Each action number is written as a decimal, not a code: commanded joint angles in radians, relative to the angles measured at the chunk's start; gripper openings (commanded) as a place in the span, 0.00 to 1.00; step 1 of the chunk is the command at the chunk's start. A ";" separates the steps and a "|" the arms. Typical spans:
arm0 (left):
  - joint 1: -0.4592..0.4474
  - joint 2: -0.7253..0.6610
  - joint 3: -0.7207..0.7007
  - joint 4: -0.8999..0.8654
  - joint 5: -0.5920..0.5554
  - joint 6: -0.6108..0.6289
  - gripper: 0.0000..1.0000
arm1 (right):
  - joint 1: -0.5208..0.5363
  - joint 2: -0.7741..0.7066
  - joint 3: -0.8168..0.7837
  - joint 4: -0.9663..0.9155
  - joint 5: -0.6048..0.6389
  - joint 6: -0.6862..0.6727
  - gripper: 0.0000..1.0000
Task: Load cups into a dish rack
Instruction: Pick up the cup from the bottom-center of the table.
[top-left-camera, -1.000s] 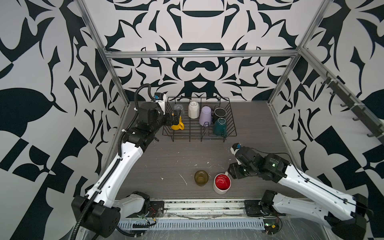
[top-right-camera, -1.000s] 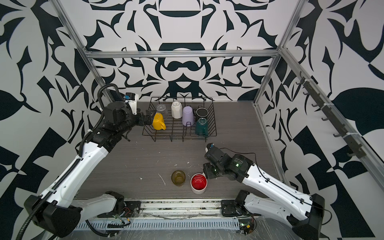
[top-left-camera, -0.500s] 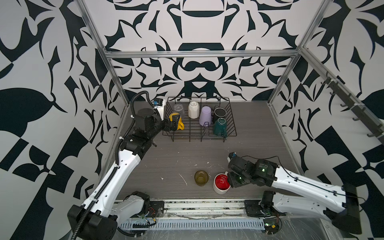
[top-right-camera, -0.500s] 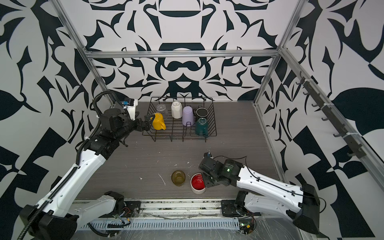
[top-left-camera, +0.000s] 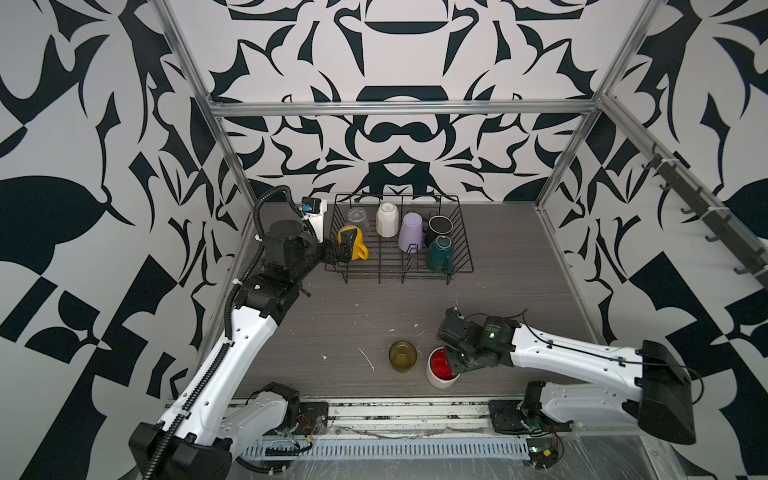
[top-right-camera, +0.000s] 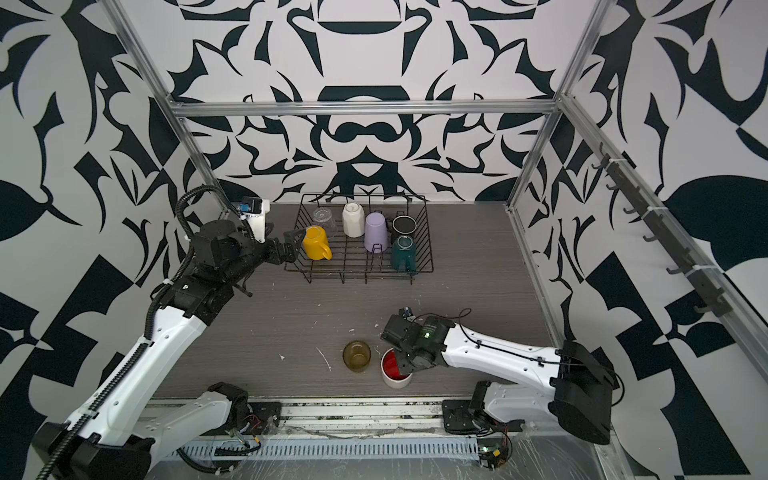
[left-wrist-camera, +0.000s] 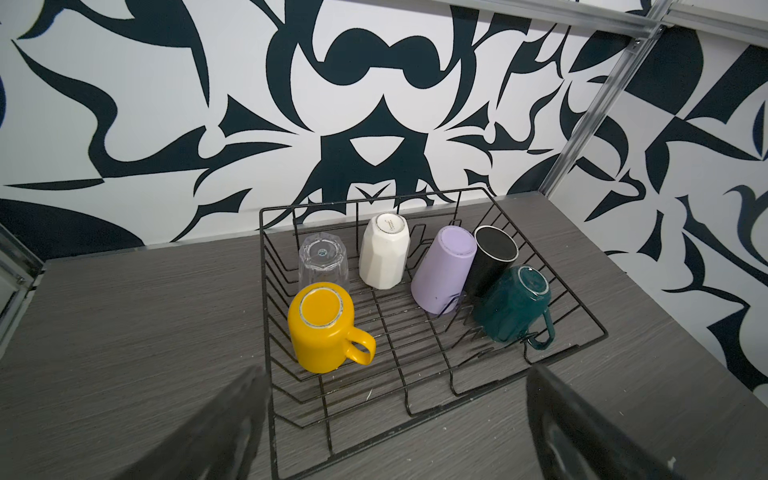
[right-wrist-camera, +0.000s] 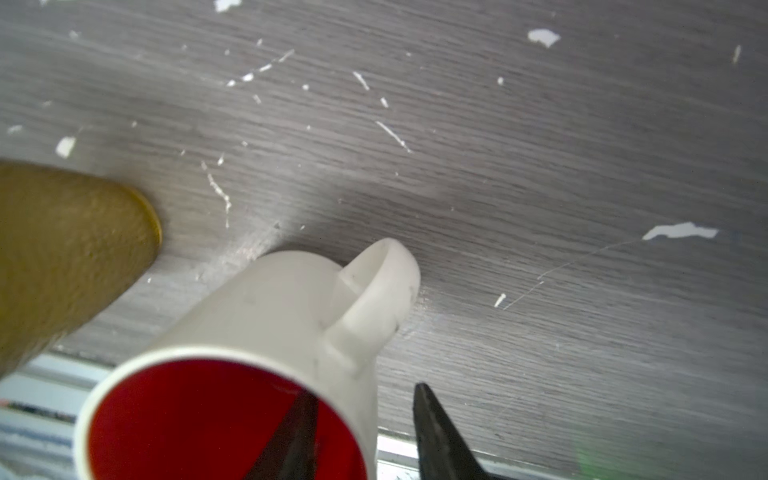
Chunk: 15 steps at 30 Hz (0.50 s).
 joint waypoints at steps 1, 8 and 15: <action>0.005 -0.027 -0.011 0.014 -0.015 0.008 0.99 | 0.005 0.026 0.020 0.023 0.050 0.013 0.27; 0.004 -0.024 -0.007 0.007 -0.043 0.011 0.99 | 0.005 0.036 0.029 0.001 0.069 0.002 0.03; 0.003 -0.045 -0.041 0.065 -0.114 -0.020 0.99 | -0.030 -0.053 0.061 -0.108 0.134 0.000 0.00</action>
